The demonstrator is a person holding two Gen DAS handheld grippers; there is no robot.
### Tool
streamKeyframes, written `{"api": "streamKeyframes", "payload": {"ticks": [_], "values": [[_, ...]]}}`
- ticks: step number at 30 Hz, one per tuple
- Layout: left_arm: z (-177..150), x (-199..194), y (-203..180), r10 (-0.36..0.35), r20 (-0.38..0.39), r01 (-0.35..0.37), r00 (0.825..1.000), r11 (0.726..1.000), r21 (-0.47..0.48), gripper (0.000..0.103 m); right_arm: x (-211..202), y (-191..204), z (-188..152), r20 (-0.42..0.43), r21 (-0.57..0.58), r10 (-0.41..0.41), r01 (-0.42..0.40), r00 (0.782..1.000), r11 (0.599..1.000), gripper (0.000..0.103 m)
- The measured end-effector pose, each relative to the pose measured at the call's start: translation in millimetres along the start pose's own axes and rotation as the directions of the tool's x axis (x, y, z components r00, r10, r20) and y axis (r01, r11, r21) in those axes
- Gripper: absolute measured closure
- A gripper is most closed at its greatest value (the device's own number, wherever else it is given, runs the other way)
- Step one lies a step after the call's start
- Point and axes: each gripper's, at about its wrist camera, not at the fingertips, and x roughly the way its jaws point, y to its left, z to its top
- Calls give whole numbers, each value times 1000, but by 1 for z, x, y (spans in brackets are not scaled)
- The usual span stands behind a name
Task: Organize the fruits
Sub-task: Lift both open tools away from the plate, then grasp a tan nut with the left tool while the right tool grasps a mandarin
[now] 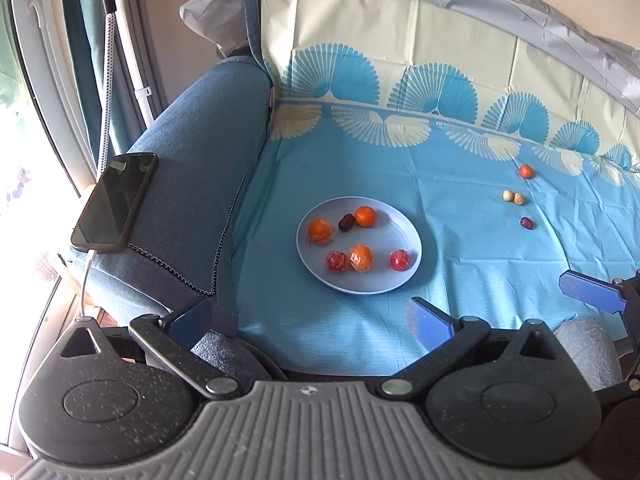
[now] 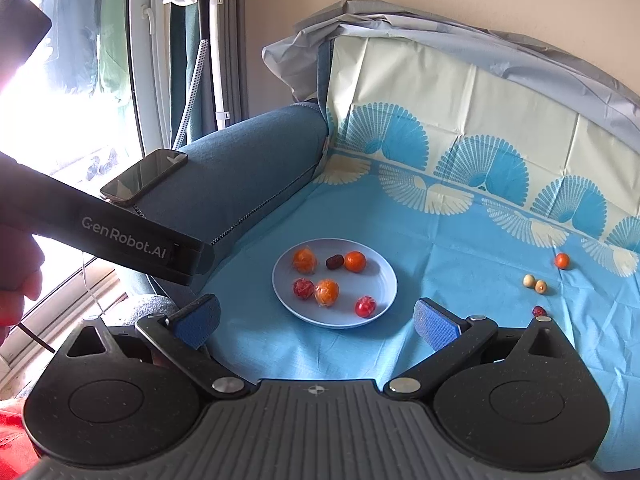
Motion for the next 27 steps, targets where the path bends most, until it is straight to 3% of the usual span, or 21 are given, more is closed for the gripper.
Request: {"api": "streamKeyframes", "payload": {"ticks": [11, 17, 20, 25, 27], "values": [[7, 18, -15, 12, -43, -10, 999, 999, 42, 0, 12, -26, -7, -18, 116, -36, 38, 999, 993, 1], [37, 35, -48, -46, -5, 46, 999, 994, 96, 0, 15, -73, -11, -6, 200, -144, 142, 990, 969, 1], [56, 55, -75, -87, -4, 87, 996, 988, 129, 0, 14, -114, -13, 0, 249, -252, 244, 968, 937, 1], [82, 111, -128, -200, -76, 208, 977, 969, 132, 0, 28, -203, -19, -26, 338, -418, 402, 908, 851, 1], [94, 136, -156, -219, -70, 227, 973, 960, 166, 0, 41, -239, -21, -43, 358, -459, 443, 887, 822, 1]]}}
